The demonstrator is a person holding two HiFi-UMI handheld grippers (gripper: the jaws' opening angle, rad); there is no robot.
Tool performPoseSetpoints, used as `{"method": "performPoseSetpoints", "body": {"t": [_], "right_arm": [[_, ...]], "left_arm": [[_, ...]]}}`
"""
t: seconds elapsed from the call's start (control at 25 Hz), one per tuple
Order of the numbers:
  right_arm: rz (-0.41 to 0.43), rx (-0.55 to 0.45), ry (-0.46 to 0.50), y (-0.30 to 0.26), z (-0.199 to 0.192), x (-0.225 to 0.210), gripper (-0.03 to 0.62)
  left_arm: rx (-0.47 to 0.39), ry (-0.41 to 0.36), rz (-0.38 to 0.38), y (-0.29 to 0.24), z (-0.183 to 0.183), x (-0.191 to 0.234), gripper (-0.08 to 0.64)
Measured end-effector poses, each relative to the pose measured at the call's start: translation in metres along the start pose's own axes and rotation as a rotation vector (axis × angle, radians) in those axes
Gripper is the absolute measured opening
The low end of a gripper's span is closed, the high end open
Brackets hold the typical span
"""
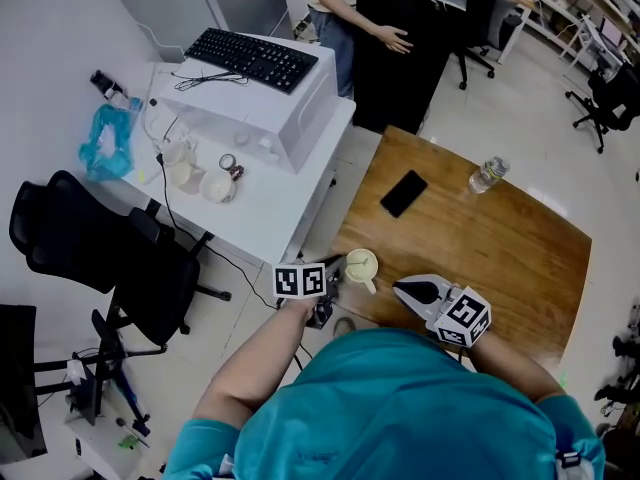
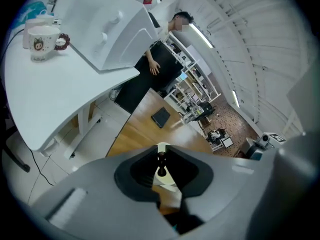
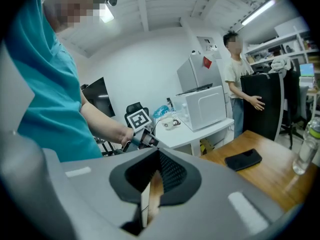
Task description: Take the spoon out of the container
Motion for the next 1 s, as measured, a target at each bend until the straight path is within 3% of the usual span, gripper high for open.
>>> {"method": "performPoseSetpoints", "body": {"t": [0.2, 0.52, 0.72, 0.88, 1.0], "right_arm": [[-0.030, -0.044, 0.005, 0.008, 0.012, 0.014, 0.002], [-0.135, -0.103, 0.006, 0.036, 0.013, 0.035, 0.002], [-0.178, -0.143, -0.007, 0.081, 0.009, 0.055, 0.002], [-0.191, -0.190, 0.010, 0.147, -0.008, 0.076, 0.002], [-0.183, -0.229, 0.060, 0.195, -0.047, 0.085, 0.002]], "left_arm": [[-0.125, -0.041, -0.040, 0.059, 0.035, -0.040, 0.048], [-0.383, -0.194, -0.266, 0.130, 0.058, -0.118, 0.049], [-0.382, -0.199, -0.332, 0.129, 0.044, -0.173, 0.048], [-0.386, -0.272, -0.348, 0.127, 0.020, -0.234, 0.048], [-0.415, -0.329, -0.329, 0.115, -0.014, -0.270, 0.049]]}}
Point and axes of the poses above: the fingertips, and each gripper's own axes: y backward along the fingers, x to its left, z out of its top, the point moved 1 cm from there along y, backward along the fingers, and after that the axes turned 13 degrees about -y, right-handed, at the moved point
